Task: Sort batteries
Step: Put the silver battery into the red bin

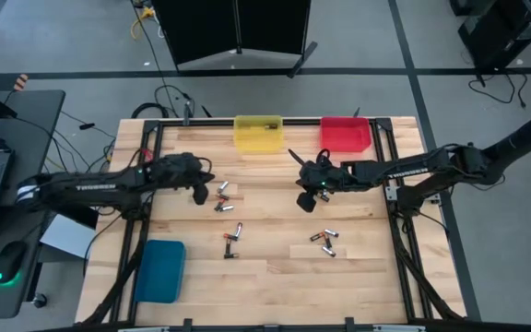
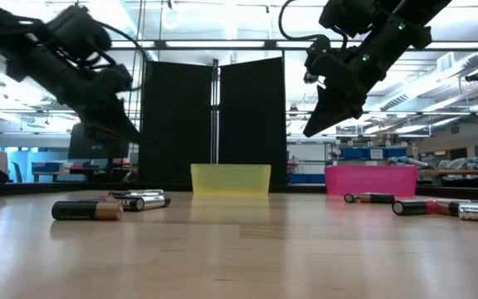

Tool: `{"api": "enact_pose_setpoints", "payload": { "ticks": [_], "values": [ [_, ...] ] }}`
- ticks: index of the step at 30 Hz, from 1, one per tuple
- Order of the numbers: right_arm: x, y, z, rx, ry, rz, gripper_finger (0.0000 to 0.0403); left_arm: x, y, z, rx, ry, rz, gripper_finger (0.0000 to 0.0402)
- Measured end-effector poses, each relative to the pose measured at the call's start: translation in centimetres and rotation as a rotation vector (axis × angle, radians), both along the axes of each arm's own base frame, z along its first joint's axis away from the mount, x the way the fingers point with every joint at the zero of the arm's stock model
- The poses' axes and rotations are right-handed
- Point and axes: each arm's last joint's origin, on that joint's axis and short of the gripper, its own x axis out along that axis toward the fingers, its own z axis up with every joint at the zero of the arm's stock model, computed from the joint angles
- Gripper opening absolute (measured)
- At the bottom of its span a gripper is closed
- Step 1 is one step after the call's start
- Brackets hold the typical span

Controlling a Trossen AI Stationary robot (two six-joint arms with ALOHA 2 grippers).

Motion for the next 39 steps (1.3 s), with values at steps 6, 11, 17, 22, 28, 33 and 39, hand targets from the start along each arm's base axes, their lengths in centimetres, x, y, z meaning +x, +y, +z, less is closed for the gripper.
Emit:
{"api": "enact_pose_setpoints", "payload": {
  "ticks": [6,11,17,22,28,33,39],
  "values": [
    [0.0,0.0,0.0,0.000,0.000,0.000,0.0007,1.9,0.6,-1.1,-0.049,0.128,0.006,0.0023],
    [0.0,0.0,0.0,-0.001,0.001,0.001,0.0007,3.1,0.9,-2.0,-0.108,0.186,0.000,0.0057],
    [0.0,0.0,0.0,-0.002,0.002,0.002,0.0007,3.9,1.1,-3.1,-0.162,0.234,0.018,0.0125],
    [0.0,0.0,0.0,-0.005,0.004,0.005,0.0007,4.3,1.2,-4.0,-0.171,0.255,0.017,0.0157],
    [0.0,0.2,0.0,-0.025,0.008,0.001,0.0007,4.7,1.4,-5.2,-0.182,0.298,0.021,0.0161],
    [0.0,0.4,0.0,-0.025,0.009,0.008,0.0008,4.8,1.5,-5.5,-0.165,0.316,0.043,0.0155],
    [0.0,0.4,0.0,-0.026,0.009,0.008,0.0008,4.7,1.5,-5.6,-0.123,0.342,0.028,0.0095]
  ]
}}
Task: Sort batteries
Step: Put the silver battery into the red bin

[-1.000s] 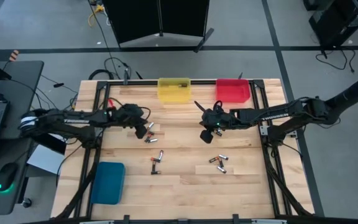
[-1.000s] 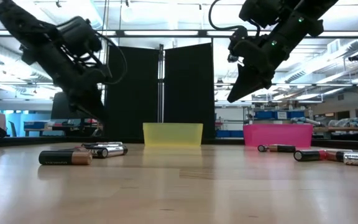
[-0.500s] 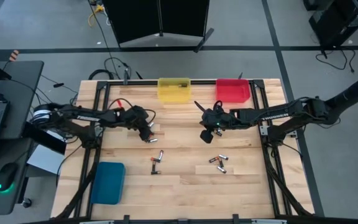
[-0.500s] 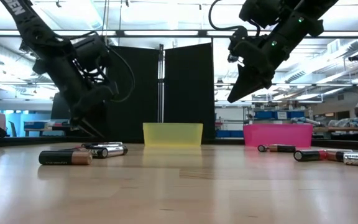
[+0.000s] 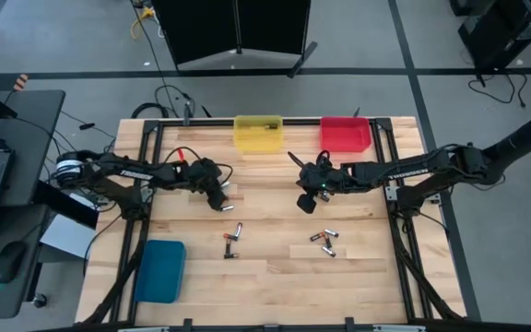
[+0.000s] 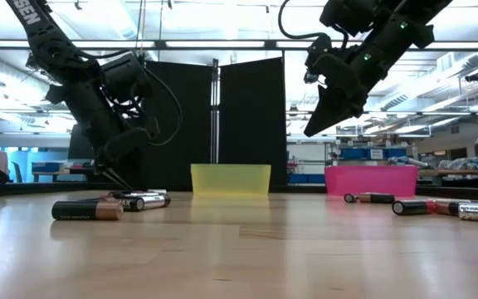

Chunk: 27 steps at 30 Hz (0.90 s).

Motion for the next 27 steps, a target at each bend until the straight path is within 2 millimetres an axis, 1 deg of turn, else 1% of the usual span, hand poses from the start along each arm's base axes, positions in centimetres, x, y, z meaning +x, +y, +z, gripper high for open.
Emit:
{"api": "enact_pose_setpoints", "payload": {
  "ticks": [3,4,9,12,14,17,20,23,27],
  "values": [
    [0.0,0.0,-0.1,-0.004,0.004,0.016,0.0008,0.0,0.0,0.0,0.017,0.014,-0.029,0.0056],
    [-0.1,0.1,-0.3,-0.005,0.003,0.033,0.0008,0.0,0.0,0.0,0.021,0.016,-0.035,0.0049],
    [-0.5,-0.1,-2.0,0.022,-0.060,0.092,0.0008,0.3,0.1,0.1,0.094,-0.006,-0.105,0.0048],
    [-0.9,-0.2,-3.1,0.030,-0.140,0.114,0.0008,1.0,0.3,0.6,0.124,-0.104,-0.149,0.0048],
    [-1.1,-0.3,-3.5,0.028,-0.212,0.123,0.0008,1.7,0.4,1.4,0.147,-0.208,-0.165,0.0048],
    [-1.5,-0.4,-3.9,0.013,-0.313,0.120,0.0008,2.2,0.5,2.1,0.191,-0.318,-0.167,0.0048],
    [-1.4,-0.6,-3.4,-0.017,-0.419,0.124,0.0008,2.9,0.7,3.3,0.229,-0.468,-0.187,0.0048],
    [-1.0,-0.6,-2.4,-0.055,-0.520,0.146,0.0015,3.4,0.5,4.7,0.236,-0.631,-0.260,0.0048],
    [-0.2,-0.6,-0.2,-0.086,-0.684,0.177,0.0027,3.9,0.3,6.9,0.280,-0.864,-0.356,0.0048]
  ]
}}
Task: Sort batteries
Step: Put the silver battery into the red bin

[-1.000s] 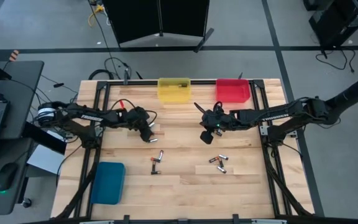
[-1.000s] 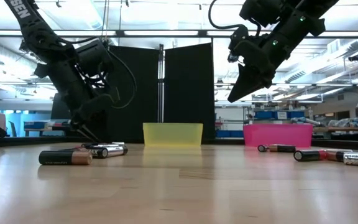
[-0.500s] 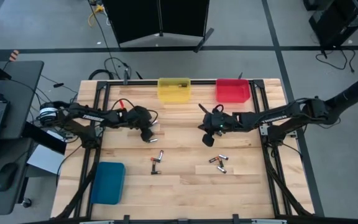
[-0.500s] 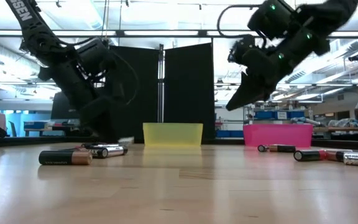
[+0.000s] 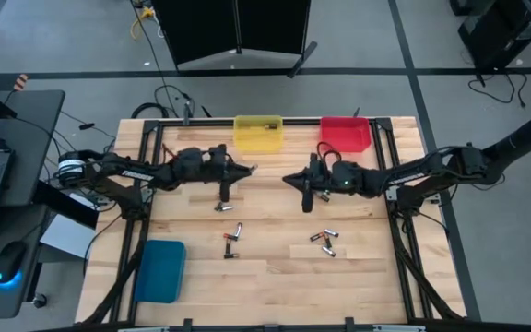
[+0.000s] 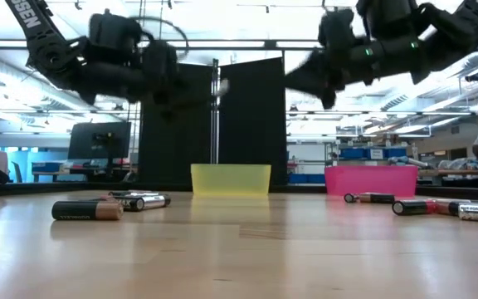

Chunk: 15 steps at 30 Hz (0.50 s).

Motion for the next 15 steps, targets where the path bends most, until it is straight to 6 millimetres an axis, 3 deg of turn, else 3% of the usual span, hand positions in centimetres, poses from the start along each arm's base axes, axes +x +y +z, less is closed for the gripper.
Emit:
{"api": "enact_pose_setpoints", "payload": {
  "ticks": [6,15],
  "values": [
    [0.8,-0.1,2.9,-0.076,-0.182,0.002,0.0061,0.9,0.0,2.5,0.052,-0.143,-0.097,0.0048],
    [2.0,-0.2,6.2,-0.142,-0.276,0.000,0.0142,3.0,0.4,6.3,0.145,-0.202,-0.194,0.0048]
  ]
}}
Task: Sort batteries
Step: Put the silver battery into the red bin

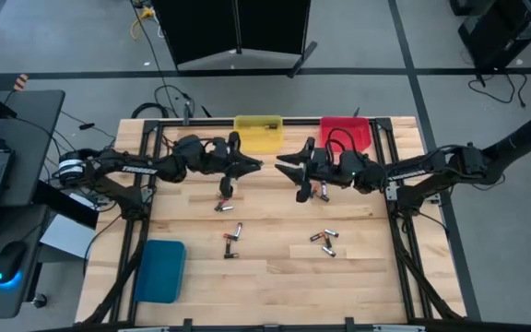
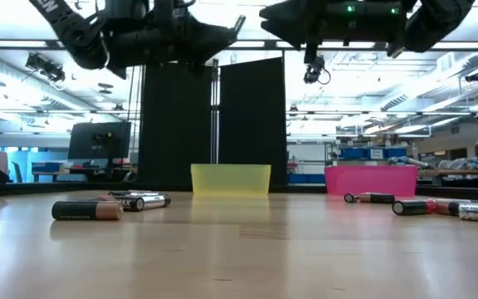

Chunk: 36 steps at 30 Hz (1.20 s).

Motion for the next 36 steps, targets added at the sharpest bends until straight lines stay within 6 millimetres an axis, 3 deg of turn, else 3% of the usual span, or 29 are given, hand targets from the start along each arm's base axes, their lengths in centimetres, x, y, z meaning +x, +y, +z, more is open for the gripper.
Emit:
{"api": "enact_pose_setpoints", "payload": {
  "ticks": [10,23,36],
  "values": [
    [0.2,0.0,0.7,-0.037,-0.020,0.010,0.0155,1.3,0.4,2.5,0.031,0.012,-0.013,0.0048],
    [0.1,0.2,1.2,-0.078,-0.063,0.058,0.0132,4.5,1.1,2.4,0.008,-0.014,-0.133,0.0048],
    [0.1,0.2,1.4,-0.106,-0.076,0.047,0.0084,4.5,1.1,2.7,0.022,-0.051,-0.138,0.0048]
  ]
}}
